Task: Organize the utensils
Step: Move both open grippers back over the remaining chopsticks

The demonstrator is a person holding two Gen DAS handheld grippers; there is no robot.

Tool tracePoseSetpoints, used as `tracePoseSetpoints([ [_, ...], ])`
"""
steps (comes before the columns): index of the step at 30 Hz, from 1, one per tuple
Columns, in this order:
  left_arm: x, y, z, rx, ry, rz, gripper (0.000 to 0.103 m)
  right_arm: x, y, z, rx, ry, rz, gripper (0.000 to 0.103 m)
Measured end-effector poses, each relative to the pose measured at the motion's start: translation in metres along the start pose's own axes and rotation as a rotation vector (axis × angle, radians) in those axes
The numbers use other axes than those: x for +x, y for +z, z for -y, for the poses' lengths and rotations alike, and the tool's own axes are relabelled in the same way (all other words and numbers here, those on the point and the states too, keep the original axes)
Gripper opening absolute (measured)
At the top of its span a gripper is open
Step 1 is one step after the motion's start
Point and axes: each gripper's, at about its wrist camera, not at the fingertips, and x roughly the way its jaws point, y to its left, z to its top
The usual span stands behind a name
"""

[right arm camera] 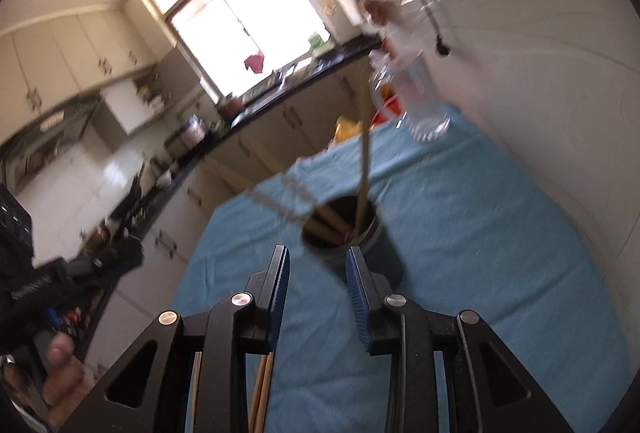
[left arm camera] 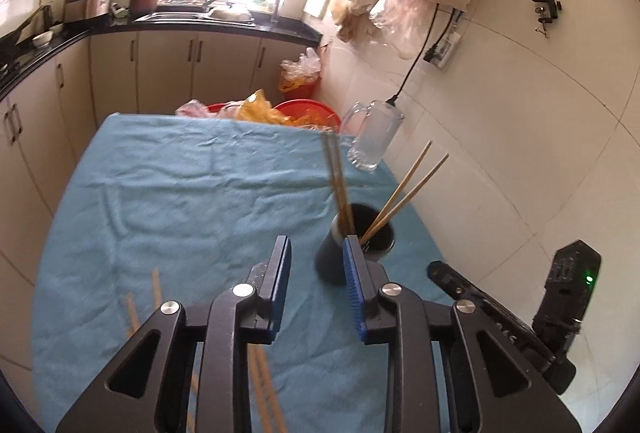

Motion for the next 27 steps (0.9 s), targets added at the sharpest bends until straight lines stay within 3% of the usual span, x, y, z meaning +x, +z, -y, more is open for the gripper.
tracePoseSetpoints([
  [8, -0.028, -0.071, -0.061, -0.079, 0.091, -0.073, 0.027, 0.029, -0.056, -0.037, -0.080, 0.041, -0.185, 0.032],
  [17, -0.027, -0.149, -0.135, -0.273, 0.156, -0.179, 0.027, 0.047, -0.105, -0.062, -0.154, 0.043, -0.297, 0.032],
  [27, -0.005, -0.157, -0.158, -0.322, 0.177, -0.224, 0.027, 0.070, -0.119, -0.068, -0.184, 0.026, -0.337, 0.032],
])
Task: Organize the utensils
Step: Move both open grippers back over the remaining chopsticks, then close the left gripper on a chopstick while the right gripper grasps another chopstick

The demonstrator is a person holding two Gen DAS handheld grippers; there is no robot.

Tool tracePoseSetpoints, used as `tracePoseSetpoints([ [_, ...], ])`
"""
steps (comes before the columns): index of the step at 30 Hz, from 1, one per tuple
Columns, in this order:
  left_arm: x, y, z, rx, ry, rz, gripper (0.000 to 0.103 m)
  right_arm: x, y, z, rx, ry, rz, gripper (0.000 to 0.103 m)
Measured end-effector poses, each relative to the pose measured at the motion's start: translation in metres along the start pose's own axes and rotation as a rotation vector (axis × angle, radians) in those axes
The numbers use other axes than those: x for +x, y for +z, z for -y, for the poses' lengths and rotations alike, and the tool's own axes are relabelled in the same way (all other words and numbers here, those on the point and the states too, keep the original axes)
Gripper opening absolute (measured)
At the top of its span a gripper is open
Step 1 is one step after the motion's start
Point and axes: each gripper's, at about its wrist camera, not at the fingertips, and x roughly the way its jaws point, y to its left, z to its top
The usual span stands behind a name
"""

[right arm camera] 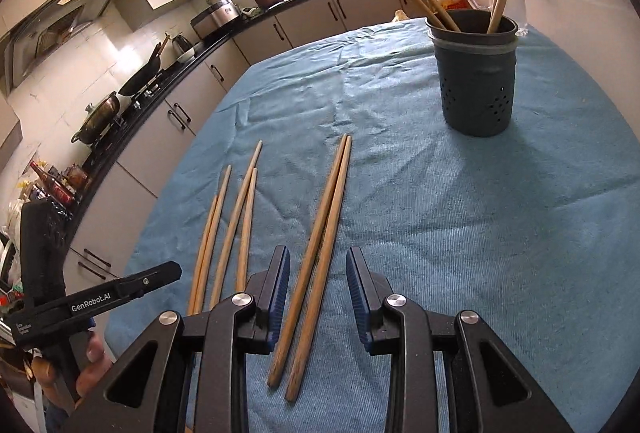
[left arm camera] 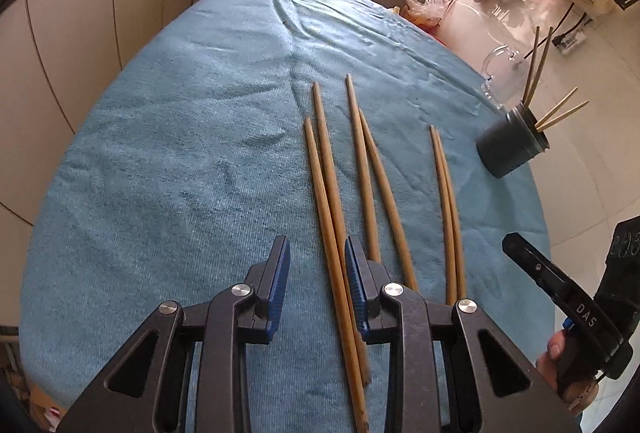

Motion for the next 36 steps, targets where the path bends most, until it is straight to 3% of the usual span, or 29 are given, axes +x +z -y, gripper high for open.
tracePoseSetpoints([
  [8, 0.020, 0.005, 0.012, 0.036, 0.042, -0.025, 0.021, 0.009, 0.000, 0.009, 0.013, 0.015, -0.017, 0.032],
  [16, 0.026, 0.014, 0.009, 0.000, 0.076, -0.029, 0.008, 0.008, 0.003, 0.022, 0.025, 0.030, -0.015, 0.032],
  [24, 0.038, 0.033, 0.019, 0.038, 0.175, -0.016, 0.008, 0.013, 0.015, 0.028, 0.035, 0.000, -0.046, 0.032],
  [30, 0.037, 0.035, 0.013, 0.036, 0.150, -0.027, 0.007, 0.028, 0.040, 0.024, 0.033, -0.044, -0.103, 0.032],
  [36, 0.035, 0.034, 0.008, 0.044, 0.128, -0.033, 0.007, 0.067, 0.062, 0.016, 0.040, -0.067, -0.196, 0.028],
])
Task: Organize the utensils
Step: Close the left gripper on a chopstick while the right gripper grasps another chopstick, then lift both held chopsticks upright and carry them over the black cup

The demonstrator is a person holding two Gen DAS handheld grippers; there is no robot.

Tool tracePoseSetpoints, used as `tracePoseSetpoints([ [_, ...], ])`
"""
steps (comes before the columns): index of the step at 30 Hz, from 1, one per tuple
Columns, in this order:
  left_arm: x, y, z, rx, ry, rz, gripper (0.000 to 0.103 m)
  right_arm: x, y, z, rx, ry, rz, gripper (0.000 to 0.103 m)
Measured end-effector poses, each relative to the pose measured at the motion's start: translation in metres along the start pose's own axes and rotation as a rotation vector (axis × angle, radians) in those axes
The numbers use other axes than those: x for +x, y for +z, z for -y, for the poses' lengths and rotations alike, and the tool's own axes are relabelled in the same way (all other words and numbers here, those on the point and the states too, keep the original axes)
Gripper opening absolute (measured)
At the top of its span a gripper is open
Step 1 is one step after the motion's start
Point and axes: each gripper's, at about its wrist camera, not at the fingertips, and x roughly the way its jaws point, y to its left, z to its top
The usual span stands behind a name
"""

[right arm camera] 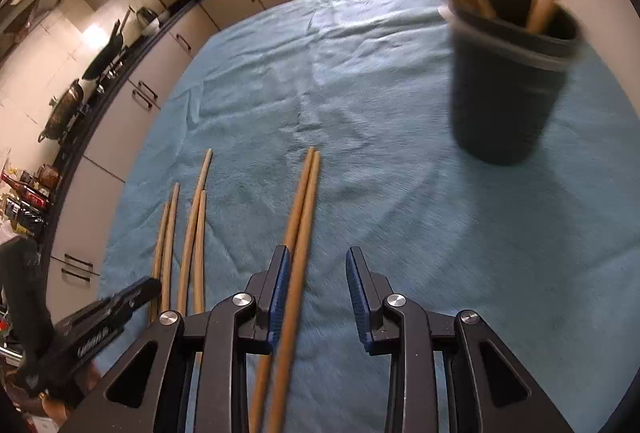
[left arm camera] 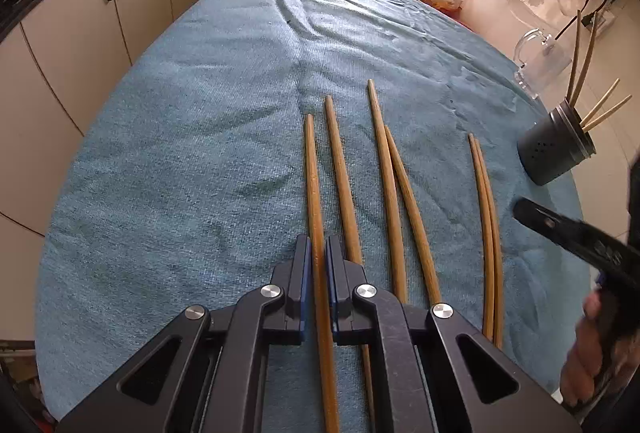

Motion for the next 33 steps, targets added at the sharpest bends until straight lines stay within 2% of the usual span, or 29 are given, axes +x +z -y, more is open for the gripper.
tracePoseSetpoints([
  [2, 0.000, 0.000, -0.002, -0.001, -0.009, -0.003, 0.008, 0.012, 0.006, -0.003, 0.009, -0.022, -0.032, 0.026],
  [4, 0.000, 0.000, -0.002, 0.000, -0.016, -0.003, 0.008, 0.020, 0.009, -0.006, -0.001, -0.058, -0.057, 0.018],
  [10, 0.000, 0.001, -0.002, 0.006, -0.014, -0.003, 0.008, 0.025, 0.008, -0.019, -0.050, -0.122, -0.079, 0.018],
  [18, 0.008, 0.019, 0.001, -0.004, -0.002, -0.037, 0.008, 0.039, 0.022, -0.041, -0.172, -0.299, -0.098, 0.018],
  [20, 0.010, 0.023, 0.004, 0.004, 0.004, -0.033, 0.008, 0.041, 0.025, -0.043, -0.195, -0.309, -0.097, 0.010],
  [24, 0.009, 0.026, 0.004, 0.000, -0.022, -0.012, 0.007, 0.035, 0.028, -0.035, -0.147, -0.257, -0.082, 0.007],
  [28, -0.010, 0.025, 0.009, 0.022, -0.053, 0.062, 0.007, 0.000, 0.023, -0.032, -0.123, -0.144, 0.034, 0.007],
  [33, -0.050, 0.024, 0.017, 0.038, -0.078, 0.170, 0.007, -0.053, 0.011, -0.038, -0.153, -0.055, 0.203, 0.007],
])
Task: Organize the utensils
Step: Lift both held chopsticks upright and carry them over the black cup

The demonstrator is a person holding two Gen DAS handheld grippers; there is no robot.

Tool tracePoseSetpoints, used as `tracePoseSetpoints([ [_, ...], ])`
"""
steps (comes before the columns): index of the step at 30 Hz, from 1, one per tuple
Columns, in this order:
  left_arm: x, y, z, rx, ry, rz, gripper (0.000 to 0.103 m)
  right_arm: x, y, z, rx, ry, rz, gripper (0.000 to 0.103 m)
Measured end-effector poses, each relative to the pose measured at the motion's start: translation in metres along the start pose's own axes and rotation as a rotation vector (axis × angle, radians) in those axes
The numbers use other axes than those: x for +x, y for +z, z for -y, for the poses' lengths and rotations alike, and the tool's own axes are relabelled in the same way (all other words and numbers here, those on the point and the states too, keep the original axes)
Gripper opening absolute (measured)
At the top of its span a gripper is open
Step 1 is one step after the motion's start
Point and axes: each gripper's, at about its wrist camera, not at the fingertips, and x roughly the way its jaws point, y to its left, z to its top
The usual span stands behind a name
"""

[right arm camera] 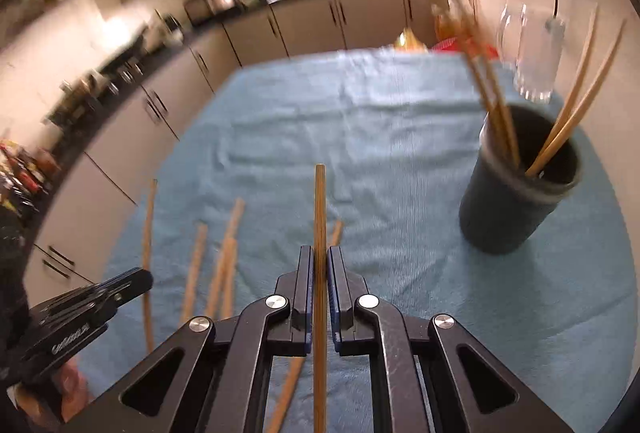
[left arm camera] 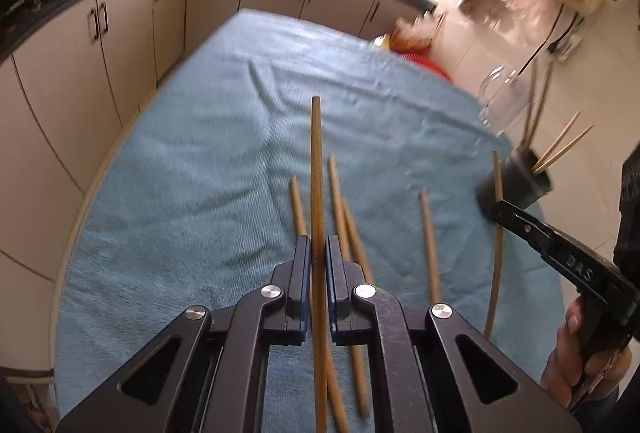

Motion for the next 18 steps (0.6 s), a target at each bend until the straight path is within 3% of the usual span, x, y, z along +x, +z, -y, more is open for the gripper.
tracePoseSetpoints([
  [10, -0.060, 0.001, 0.015, 0.028, -0.025, 0.124, 0.007, -0.075, -0.018, -0.009, -0.016, 0.098, 0.244, 0.007],
  [18, -0.073, 0.001, 0.021, 0.034, -0.028, 0.153, 0.007, -0.088, -0.020, -0.008, 0.002, 0.111, 0.291, 0.007],
])
